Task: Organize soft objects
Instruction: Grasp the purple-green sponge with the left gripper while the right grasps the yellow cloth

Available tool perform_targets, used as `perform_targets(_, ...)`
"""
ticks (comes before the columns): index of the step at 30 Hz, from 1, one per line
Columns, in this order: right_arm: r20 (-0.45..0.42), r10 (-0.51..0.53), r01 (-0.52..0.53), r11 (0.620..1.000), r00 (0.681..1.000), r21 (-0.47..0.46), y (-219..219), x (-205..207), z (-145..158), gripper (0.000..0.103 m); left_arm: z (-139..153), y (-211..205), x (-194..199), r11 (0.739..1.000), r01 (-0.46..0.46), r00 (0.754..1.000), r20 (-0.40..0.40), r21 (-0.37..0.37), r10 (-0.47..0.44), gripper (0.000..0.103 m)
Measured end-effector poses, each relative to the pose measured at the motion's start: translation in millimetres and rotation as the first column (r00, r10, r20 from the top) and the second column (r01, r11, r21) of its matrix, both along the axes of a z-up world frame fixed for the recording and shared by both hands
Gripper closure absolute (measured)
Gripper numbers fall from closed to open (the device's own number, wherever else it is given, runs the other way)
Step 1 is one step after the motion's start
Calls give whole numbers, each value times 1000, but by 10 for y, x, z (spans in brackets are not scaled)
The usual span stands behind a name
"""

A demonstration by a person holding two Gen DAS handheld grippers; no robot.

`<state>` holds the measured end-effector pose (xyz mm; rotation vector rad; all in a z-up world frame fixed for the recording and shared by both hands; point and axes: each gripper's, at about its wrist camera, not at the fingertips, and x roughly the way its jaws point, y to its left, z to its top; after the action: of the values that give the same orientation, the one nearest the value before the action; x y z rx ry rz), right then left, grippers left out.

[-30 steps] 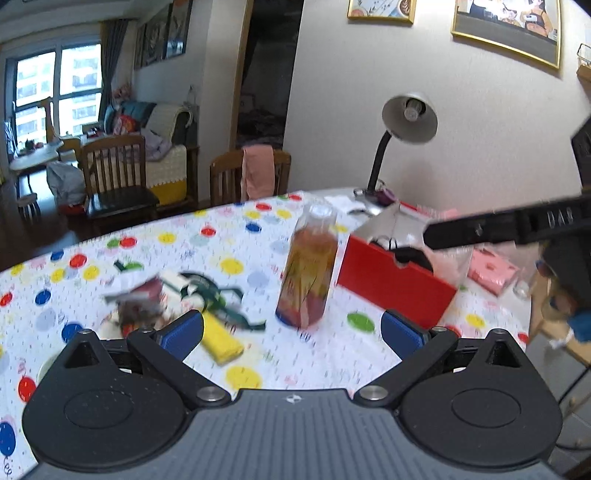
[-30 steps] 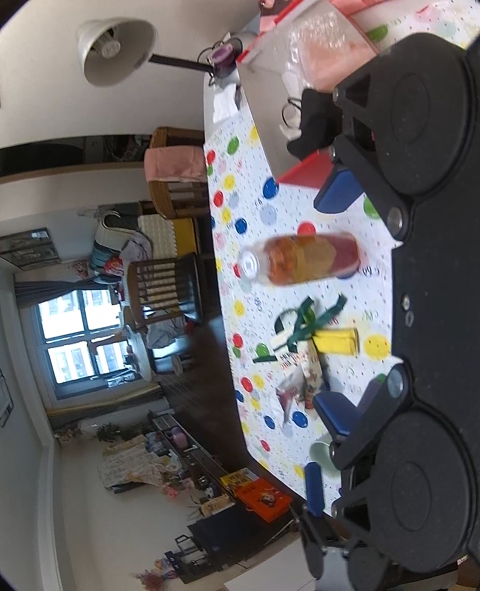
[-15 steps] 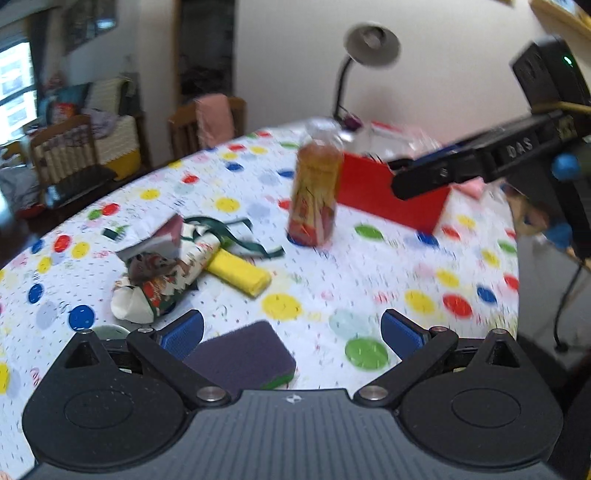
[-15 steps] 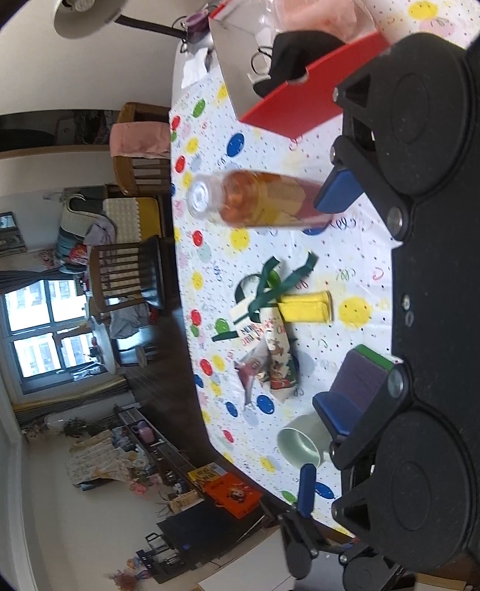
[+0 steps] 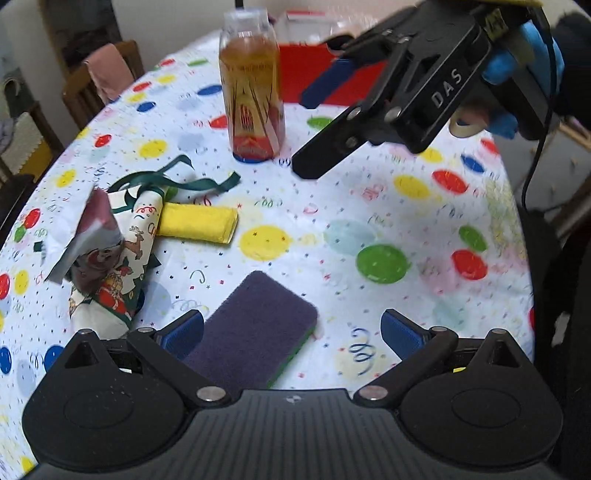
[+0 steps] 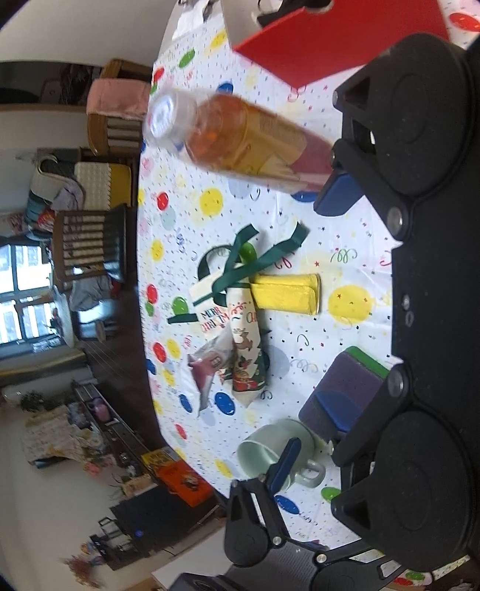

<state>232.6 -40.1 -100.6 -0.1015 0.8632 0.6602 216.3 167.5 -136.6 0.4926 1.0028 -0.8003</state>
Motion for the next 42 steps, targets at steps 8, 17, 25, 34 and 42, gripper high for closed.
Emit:
perform_targets(8,-21,34,-35,999,999,-23,297,313,-325,12,-246,-104,294,996,77,995,-70,53,-74,0)
perform_targets(17,-20,60,-61,994,998,-94,626,599,-664,28,-479,-166,421,984,125,987,-116,125,-111,1)
perform_targets(25,-6,72,-72,987,997,-141,752,706,-813,45,-611,-166,436,976,136,985,-130,167,-115,4)
perform_targets(34,28,73,-66,976,997,-209,877,729,-922,61,-629,-135,466,980,94,991,-106,174,-76,13)
perform_targets(42,34,67,-59,977,997,-207,878,706,-905,66,-602,-131,395,984,69,994,-94,166,-54,15)
